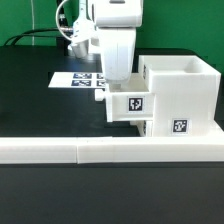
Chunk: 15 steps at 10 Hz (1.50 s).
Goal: Assemble drawer
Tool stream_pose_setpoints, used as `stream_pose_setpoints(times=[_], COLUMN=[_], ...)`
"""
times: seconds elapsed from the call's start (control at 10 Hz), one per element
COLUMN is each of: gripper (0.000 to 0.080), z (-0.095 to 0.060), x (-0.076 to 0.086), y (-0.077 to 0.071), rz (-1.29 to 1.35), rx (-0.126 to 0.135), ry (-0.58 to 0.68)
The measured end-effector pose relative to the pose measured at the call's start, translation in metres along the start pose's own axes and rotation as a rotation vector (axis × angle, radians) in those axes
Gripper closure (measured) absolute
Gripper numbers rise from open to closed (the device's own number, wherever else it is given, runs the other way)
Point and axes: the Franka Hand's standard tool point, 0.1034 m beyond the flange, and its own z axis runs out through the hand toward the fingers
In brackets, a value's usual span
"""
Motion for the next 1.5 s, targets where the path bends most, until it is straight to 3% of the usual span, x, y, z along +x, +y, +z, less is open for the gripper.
stream_pose_setpoints(times=[0.1, 0.2, 0.3, 0.6, 0.8, 1.0, 1.2, 1.3, 1.5], gripper=[0.0221, 0.0221, 0.0165, 0.0151, 0.0151, 0.0151, 0.0151, 0.0151, 0.0151], z=[-0.003, -0.009, -0.018, -0.042, -0.056, -0.049, -0.045, -0.031, -0.015], x=[0.002, 0.003, 0.001, -0.007, -0.027, -0.055, -0.056, -0.068, -0.079], y=[0.001, 0.003, 0.005, 0.01, 0.013, 0.004, 0.005, 0.005, 0.001], rz=[0.007, 0.012, 0.016, 0.019, -0.02, -0.043, -0.075, -0.077, -0.074], rx=[-0.005, 0.002, 0.011, 0.036, 0.04, 0.064, 0.053, 0.047, 0.061], ry=[0.0, -0.004, -0.013, -0.034, -0.043, -0.025, 0.007, 0.069, 0.156])
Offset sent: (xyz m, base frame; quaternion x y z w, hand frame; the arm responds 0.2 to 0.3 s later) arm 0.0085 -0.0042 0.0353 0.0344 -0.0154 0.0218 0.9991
